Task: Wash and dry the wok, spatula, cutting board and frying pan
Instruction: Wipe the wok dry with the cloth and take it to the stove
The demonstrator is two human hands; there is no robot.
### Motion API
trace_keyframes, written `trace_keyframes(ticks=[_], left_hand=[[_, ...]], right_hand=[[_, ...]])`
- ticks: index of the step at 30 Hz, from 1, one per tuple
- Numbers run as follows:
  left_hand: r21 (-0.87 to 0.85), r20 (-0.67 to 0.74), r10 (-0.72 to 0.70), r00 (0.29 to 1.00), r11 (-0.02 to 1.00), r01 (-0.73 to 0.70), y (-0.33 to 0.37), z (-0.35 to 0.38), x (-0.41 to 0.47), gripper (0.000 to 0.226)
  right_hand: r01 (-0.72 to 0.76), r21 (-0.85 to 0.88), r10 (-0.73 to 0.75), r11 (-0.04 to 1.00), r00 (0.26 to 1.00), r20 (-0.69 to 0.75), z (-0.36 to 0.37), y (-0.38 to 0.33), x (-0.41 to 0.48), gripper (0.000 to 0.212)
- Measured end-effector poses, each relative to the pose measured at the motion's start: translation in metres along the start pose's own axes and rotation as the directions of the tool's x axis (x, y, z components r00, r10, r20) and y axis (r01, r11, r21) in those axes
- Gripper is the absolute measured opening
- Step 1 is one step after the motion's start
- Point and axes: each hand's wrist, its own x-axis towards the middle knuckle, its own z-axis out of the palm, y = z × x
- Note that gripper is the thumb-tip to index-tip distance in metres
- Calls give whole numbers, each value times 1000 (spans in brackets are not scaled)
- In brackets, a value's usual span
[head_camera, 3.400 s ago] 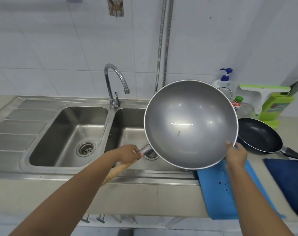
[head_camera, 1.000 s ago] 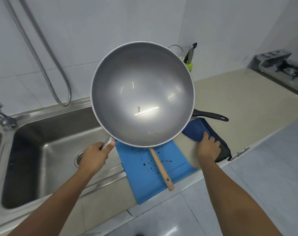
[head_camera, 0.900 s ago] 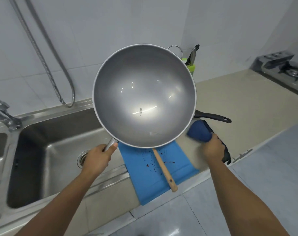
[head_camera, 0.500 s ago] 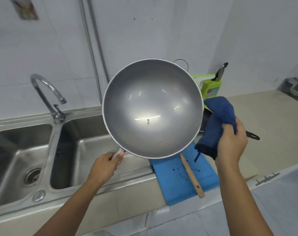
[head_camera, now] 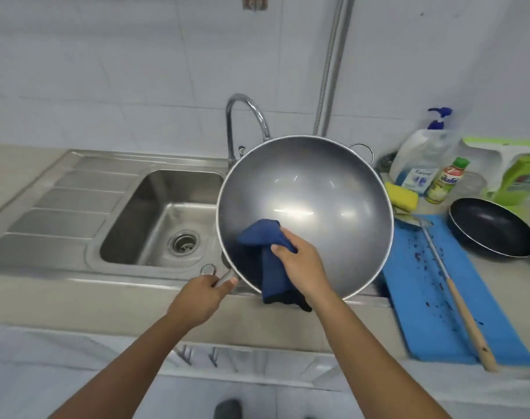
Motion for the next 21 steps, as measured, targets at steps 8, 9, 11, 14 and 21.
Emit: trace_keyframes(ticks=[8,9,11,14,21], left_hand=[[121,26,-78,997,990,75,-43,-35,1,61],[124,36,-84,996,989,79,-44,-37,1,62],[129,48,-83,995,989,76,-47,-39,2,60],[148,61,-44,997,988,35,-50,-41,7,50],[242,104,24,994,969,-48,-57,-48,22,39]], right_hand=[[23,-219,71,975,910,409,80,23,20,74],[20,-180,60,983,902,427,83,27,20,73],[42,-184,43,982,900,434,87,32,19,70],[108,-273,11,956,917,399,96,34,20,65],[311,-717,94,624,881,464,57,37,41,61]])
